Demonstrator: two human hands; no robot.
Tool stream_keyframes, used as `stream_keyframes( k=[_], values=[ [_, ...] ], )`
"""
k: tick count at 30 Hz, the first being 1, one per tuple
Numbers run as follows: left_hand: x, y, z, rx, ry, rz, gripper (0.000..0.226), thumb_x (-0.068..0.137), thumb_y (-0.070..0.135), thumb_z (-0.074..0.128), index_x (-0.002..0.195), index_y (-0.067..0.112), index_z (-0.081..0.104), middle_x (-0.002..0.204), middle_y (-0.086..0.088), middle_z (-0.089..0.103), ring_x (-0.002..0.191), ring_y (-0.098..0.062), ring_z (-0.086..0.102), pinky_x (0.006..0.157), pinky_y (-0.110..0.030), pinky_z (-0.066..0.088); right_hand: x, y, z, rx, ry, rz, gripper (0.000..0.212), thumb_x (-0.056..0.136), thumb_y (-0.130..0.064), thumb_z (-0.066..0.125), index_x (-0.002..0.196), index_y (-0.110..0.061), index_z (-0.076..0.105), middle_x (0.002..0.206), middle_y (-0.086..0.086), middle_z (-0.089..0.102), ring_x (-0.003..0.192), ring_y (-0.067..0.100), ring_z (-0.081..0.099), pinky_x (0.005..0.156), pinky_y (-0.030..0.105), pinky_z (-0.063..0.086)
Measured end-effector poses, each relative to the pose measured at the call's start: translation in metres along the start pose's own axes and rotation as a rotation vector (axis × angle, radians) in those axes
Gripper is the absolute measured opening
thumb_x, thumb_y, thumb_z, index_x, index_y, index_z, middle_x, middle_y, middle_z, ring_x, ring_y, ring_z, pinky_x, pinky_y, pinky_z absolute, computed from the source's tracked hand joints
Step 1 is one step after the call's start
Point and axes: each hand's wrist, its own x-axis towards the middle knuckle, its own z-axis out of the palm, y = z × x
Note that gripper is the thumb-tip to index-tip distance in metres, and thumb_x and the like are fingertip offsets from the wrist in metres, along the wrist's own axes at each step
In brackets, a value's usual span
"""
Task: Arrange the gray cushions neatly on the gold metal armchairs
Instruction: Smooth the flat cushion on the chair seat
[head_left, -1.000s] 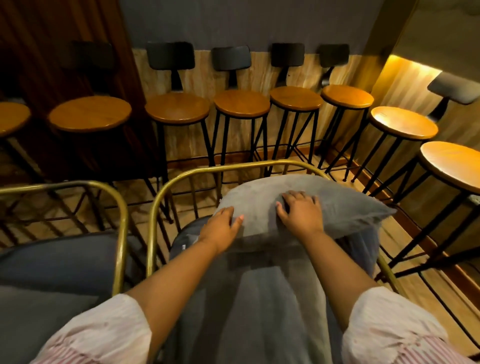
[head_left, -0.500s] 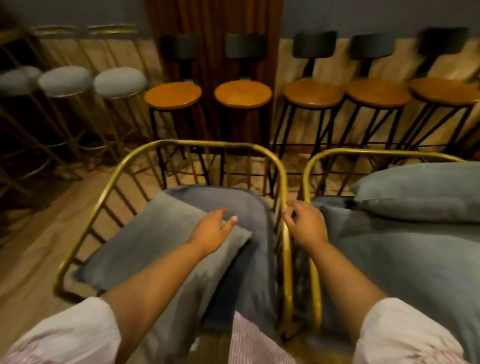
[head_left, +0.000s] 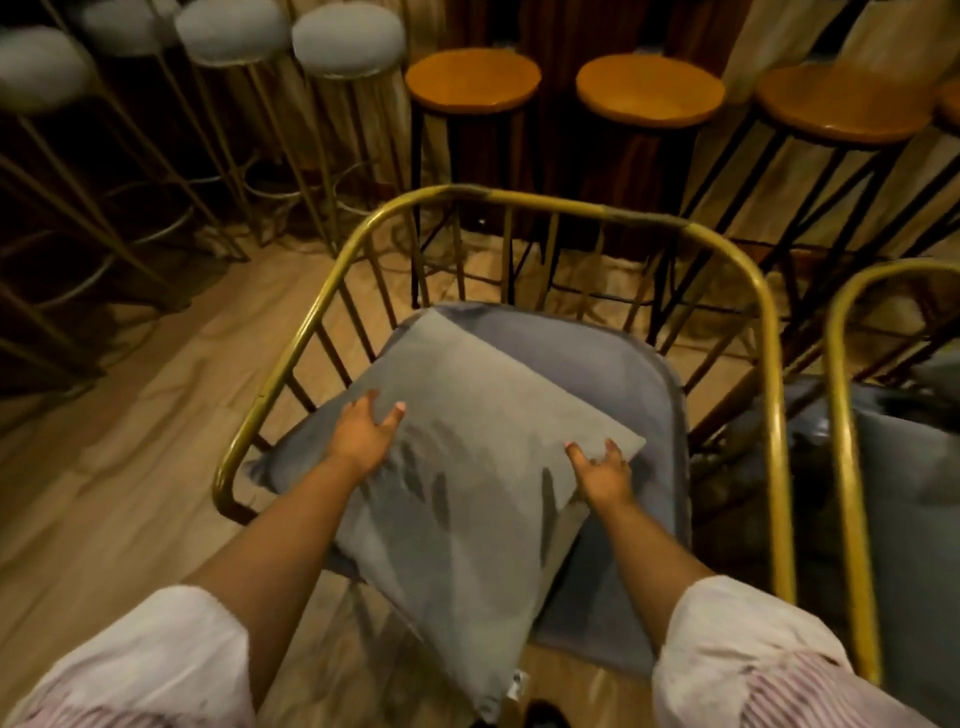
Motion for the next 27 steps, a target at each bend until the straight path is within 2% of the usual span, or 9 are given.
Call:
stream_keyframes(
  k=[2, 6, 10, 12, 15, 18, 20, 23, 27],
  values=[
    [0.031, -0.016, 0.004, 0.002, 0.004, -0.040, 0.066, 0.093, 0.047, 0.045, 0.147, 0.012, 0.030, 0.150, -0.021, 0.035, 0.136, -0.038, 0.037, 0.112, -0.046, 0.032, 0.021, 0.011, 0.016, 0.046, 0.022, 0.075, 0.078, 0.088, -0.046, 0.058, 0.151, -0.015, 0.022, 0.153, 0.021, 0.028, 0.138, 0.039, 0.030, 0.113, 0.042, 0.026],
    [0.084, -0.036, 0.004, 0.031, 0.025, -0.071, 0.065, 0.093, 0.048, 0.043, 0.148, 0.016, 0.028, 0.151, -0.021, 0.033, 0.136, -0.041, 0.036, 0.113, -0.046, 0.031, 0.055, 0.030, 0.040, 0.170, 0.051, 0.169, 0.085, 0.083, -0.055, 0.059, 0.151, -0.034, 0.012, 0.155, 0.020, 0.024, 0.136, 0.044, 0.032, 0.110, 0.050, 0.029],
    [0.120, -0.053, 0.008, -0.124, 0.029, -0.158, 0.078, 0.086, 0.058, 0.049, 0.149, 0.020, 0.024, 0.153, -0.014, 0.034, 0.138, -0.039, 0.035, 0.111, -0.049, 0.031, 0.078, 0.052, 0.052, 0.261, 0.099, 0.158, 0.098, 0.074, -0.060, 0.066, 0.149, -0.042, 0.006, 0.155, 0.017, 0.026, 0.136, 0.043, 0.033, 0.111, 0.053, 0.030],
    [0.124, -0.058, 0.009, -0.190, 0.012, -0.184, 0.093, 0.074, 0.068, 0.057, 0.149, 0.024, 0.023, 0.154, -0.010, 0.033, 0.138, -0.038, 0.035, 0.111, -0.051, 0.031, 0.083, 0.057, 0.051, 0.311, 0.116, 0.139, 0.104, 0.070, -0.060, 0.070, 0.150, -0.040, 0.007, 0.154, 0.014, 0.030, 0.135, 0.040, 0.037, 0.112, 0.051, 0.032],
    [0.122, -0.060, 0.010, -0.132, -0.058, -0.195, 0.118, 0.049, 0.083, 0.064, 0.148, 0.032, 0.023, 0.153, -0.006, 0.036, 0.135, -0.037, 0.039, 0.111, -0.053, 0.033, 0.089, 0.052, 0.045, 0.373, 0.134, 0.089, 0.107, 0.068, -0.053, 0.076, 0.151, -0.036, 0.010, 0.151, 0.011, 0.036, 0.132, 0.037, 0.042, 0.110, 0.050, 0.035],
    [0.112, -0.055, 0.011, -0.116, -0.051, -0.205, 0.128, 0.033, 0.090, 0.060, 0.145, 0.036, 0.029, 0.148, -0.006, 0.043, 0.130, -0.038, 0.045, 0.107, -0.053, 0.038, 0.086, 0.035, 0.035, 0.427, 0.124, 0.035, 0.099, 0.074, -0.042, 0.076, 0.151, -0.033, 0.014, 0.148, 0.006, 0.041, 0.128, 0.033, 0.046, 0.107, 0.042, 0.039],
    [0.098, -0.052, 0.012, -0.112, -0.050, -0.227, 0.129, 0.033, 0.092, 0.058, 0.145, 0.035, 0.030, 0.148, -0.006, 0.043, 0.130, -0.038, 0.045, 0.107, -0.052, 0.039, 0.081, 0.021, 0.024, 0.413, 0.104, 0.001, 0.095, 0.077, -0.039, 0.074, 0.152, -0.033, 0.014, 0.148, 0.004, 0.042, 0.128, 0.031, 0.046, 0.104, 0.038, 0.039],
    [0.078, -0.050, 0.021, -0.180, -0.071, -0.223, 0.130, 0.032, 0.092, 0.058, 0.145, 0.035, 0.029, 0.150, -0.004, 0.041, 0.132, -0.035, 0.044, 0.108, -0.049, 0.039, 0.077, 0.010, 0.001, 0.318, 0.116, -0.059, 0.097, 0.075, -0.046, 0.073, 0.151, -0.036, 0.014, 0.152, 0.005, 0.037, 0.133, 0.032, 0.041, 0.110, 0.041, 0.036],
    [0.058, -0.042, 0.040, -0.238, -0.102, -0.142, 0.101, 0.066, 0.069, 0.065, 0.150, 0.033, 0.021, 0.156, -0.003, 0.030, 0.140, -0.031, 0.034, 0.111, -0.041, 0.031, 0.073, 0.005, -0.028, 0.305, 0.114, -0.111, 0.093, 0.078, -0.042, 0.073, 0.151, -0.035, 0.015, 0.154, 0.005, 0.033, 0.136, 0.031, 0.038, 0.110, 0.041, 0.035]
  ],
)
